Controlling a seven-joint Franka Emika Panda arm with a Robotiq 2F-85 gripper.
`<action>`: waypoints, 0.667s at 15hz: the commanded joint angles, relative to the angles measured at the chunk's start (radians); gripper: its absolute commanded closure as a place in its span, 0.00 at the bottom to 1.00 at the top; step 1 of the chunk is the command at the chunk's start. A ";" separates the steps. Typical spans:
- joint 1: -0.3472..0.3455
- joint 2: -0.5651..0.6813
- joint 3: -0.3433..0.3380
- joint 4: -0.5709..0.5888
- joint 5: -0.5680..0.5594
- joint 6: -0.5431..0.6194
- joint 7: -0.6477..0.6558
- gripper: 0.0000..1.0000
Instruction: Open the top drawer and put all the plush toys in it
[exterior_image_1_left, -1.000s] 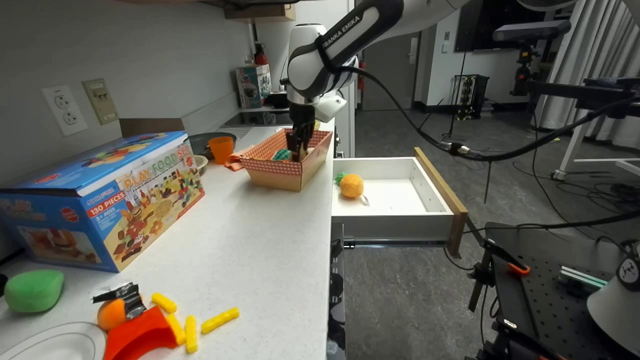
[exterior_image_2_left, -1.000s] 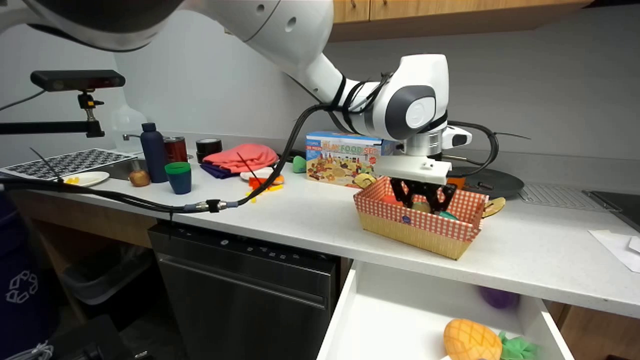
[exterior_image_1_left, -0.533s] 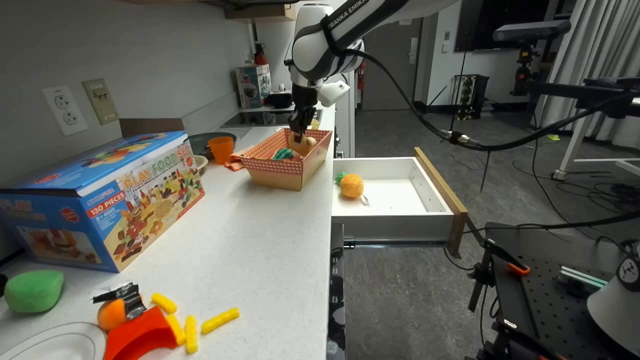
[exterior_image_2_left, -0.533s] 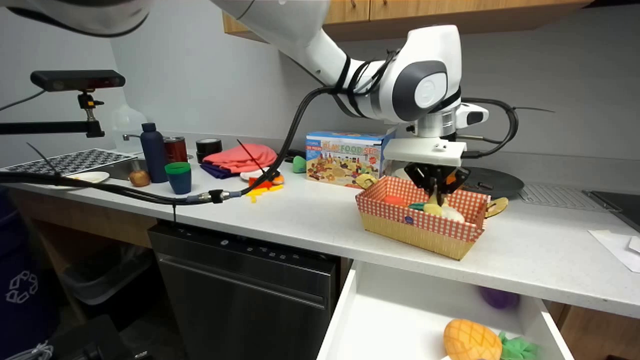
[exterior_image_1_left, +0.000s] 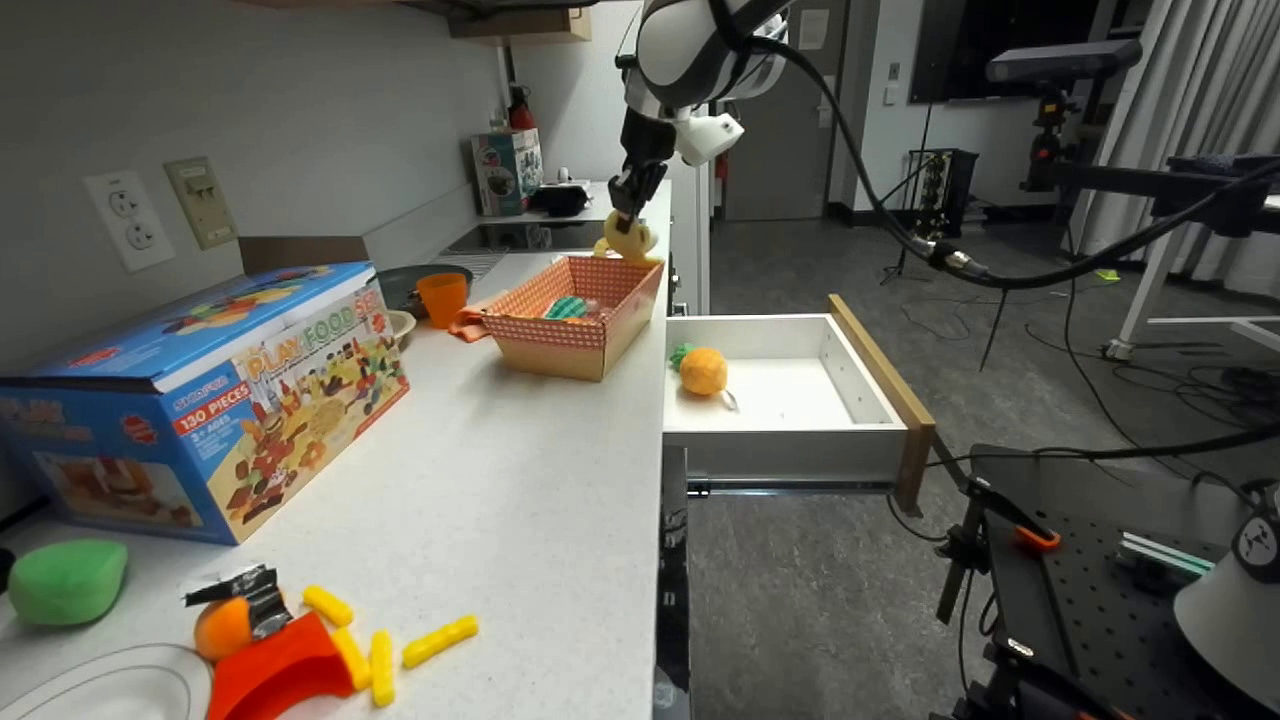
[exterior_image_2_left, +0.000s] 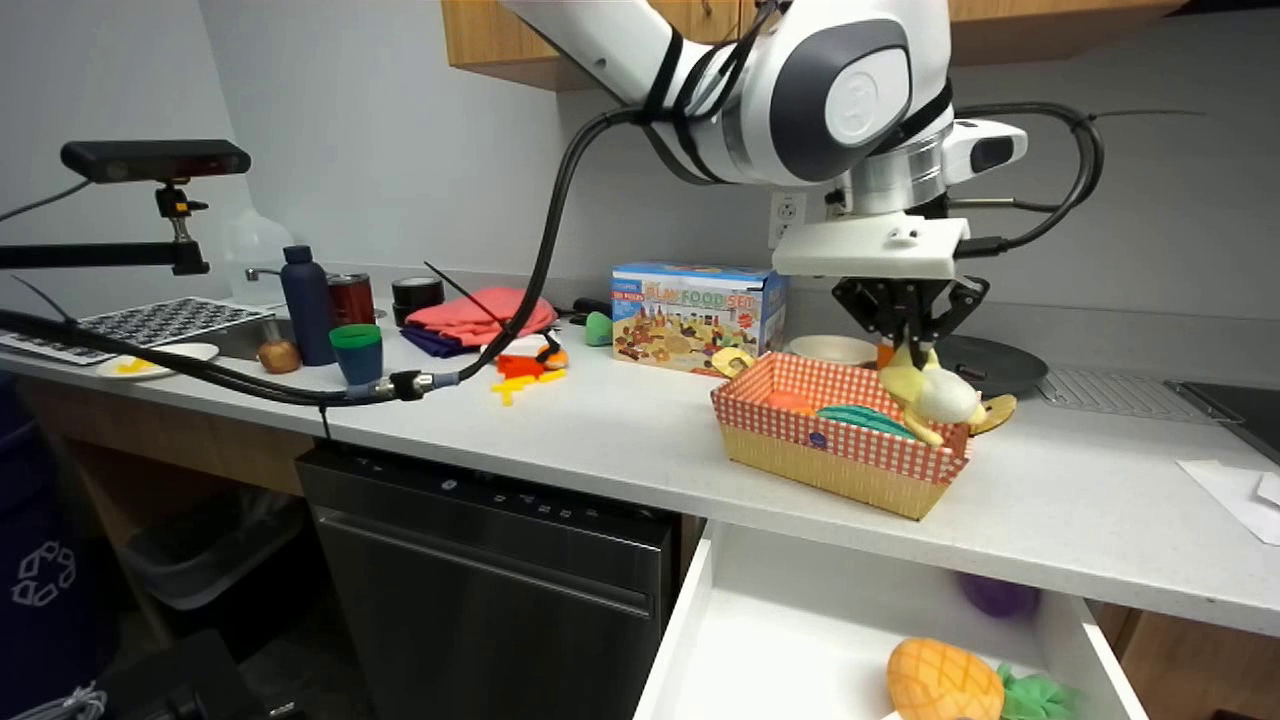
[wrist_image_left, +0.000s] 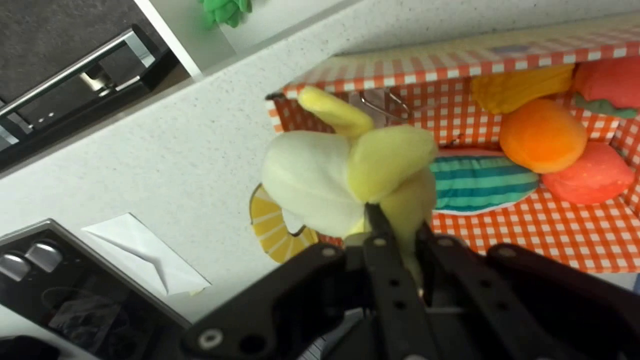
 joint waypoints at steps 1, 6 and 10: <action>0.007 -0.111 -0.031 -0.174 0.008 0.037 0.012 0.97; 0.035 -0.099 -0.100 -0.248 -0.069 0.038 0.140 0.97; 0.054 -0.069 -0.136 -0.254 -0.125 0.027 0.248 0.49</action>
